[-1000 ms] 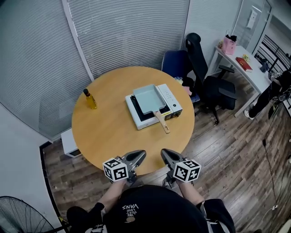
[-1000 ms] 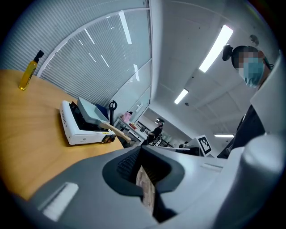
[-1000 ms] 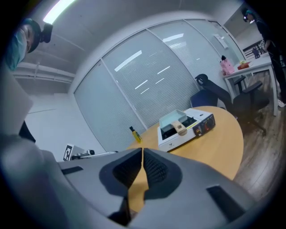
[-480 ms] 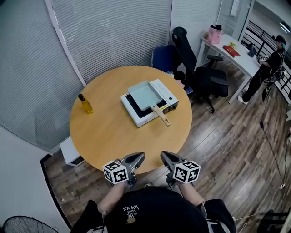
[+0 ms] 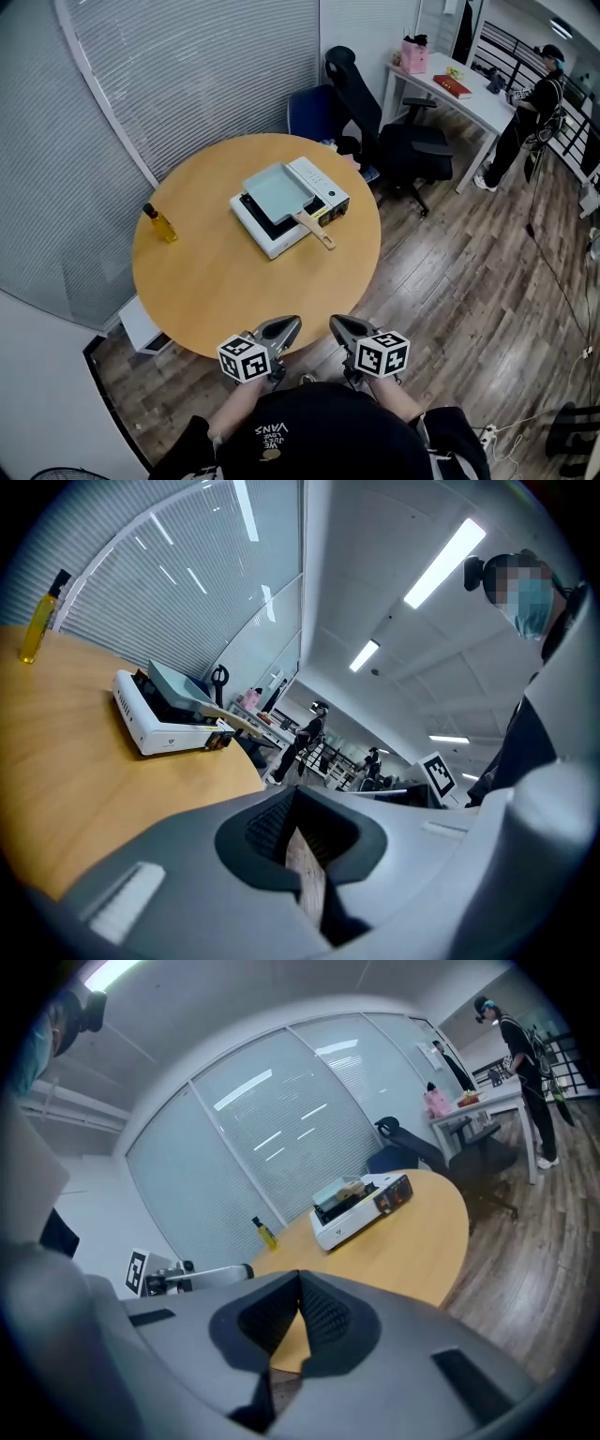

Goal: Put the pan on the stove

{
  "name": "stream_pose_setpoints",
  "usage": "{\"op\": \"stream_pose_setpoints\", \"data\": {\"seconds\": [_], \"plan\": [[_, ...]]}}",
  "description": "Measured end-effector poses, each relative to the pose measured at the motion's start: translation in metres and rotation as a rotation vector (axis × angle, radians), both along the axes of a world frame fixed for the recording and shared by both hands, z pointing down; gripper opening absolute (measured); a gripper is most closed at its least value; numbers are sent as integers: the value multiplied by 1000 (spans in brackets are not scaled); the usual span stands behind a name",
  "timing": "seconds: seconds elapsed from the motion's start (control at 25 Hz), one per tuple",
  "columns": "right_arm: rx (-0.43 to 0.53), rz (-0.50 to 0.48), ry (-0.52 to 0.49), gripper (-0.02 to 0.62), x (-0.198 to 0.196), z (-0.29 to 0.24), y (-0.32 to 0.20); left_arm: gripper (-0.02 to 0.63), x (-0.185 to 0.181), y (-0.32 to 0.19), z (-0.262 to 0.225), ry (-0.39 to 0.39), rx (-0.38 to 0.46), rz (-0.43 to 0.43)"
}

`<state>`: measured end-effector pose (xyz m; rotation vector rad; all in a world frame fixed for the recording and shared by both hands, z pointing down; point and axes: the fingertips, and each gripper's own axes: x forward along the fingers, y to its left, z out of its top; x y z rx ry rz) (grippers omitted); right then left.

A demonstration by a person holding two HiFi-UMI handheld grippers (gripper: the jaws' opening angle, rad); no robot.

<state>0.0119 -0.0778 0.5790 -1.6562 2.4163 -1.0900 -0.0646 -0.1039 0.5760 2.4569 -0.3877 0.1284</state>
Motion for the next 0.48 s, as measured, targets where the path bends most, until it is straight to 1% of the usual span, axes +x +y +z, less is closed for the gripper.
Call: {"op": "stream_pose_setpoints", "data": {"seconds": [0.16, 0.48], "plan": [[-9, 6, 16, 14, 6, 3, 5, 9, 6, 5, 3, 2, -3, 4], [-5, -19, 32, 14, 5, -3, 7, 9, 2, 9, 3, 4, -7, -17]]}}
